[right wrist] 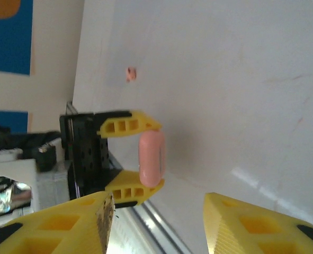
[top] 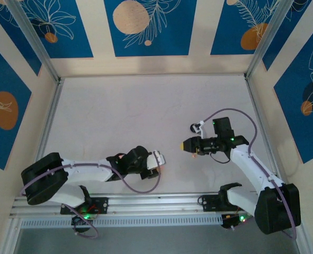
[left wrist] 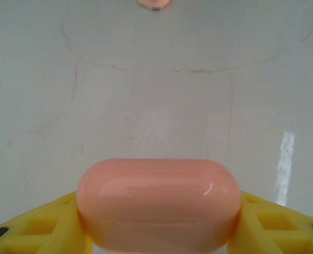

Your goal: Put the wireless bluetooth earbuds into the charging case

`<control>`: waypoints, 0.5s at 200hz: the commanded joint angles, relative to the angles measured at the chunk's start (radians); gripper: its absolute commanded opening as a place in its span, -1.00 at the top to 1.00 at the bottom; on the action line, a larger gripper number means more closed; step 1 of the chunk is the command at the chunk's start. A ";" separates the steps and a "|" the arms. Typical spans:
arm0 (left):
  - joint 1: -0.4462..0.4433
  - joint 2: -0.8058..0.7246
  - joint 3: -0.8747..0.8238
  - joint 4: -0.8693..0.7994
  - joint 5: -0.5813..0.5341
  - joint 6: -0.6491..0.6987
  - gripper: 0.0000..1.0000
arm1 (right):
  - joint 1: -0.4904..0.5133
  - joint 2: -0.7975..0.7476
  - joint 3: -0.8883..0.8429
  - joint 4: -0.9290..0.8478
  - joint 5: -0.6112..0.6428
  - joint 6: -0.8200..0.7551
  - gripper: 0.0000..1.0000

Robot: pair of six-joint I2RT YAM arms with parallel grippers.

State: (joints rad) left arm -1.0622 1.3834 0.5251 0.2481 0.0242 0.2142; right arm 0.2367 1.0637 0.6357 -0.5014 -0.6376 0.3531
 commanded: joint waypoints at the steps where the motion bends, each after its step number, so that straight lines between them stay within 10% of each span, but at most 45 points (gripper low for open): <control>1: 0.005 -0.015 -0.010 0.158 0.046 0.067 0.02 | 0.081 0.005 -0.015 0.033 0.017 0.034 0.03; 100: 0.005 0.031 0.029 0.175 0.077 0.034 0.05 | 0.239 0.080 -0.062 0.166 0.049 0.119 0.03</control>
State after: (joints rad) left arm -1.0622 1.4067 0.5228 0.4042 0.0696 0.2459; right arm 0.4526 1.1263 0.5716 -0.3691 -0.5995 0.4465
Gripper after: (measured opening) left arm 0.543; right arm 0.484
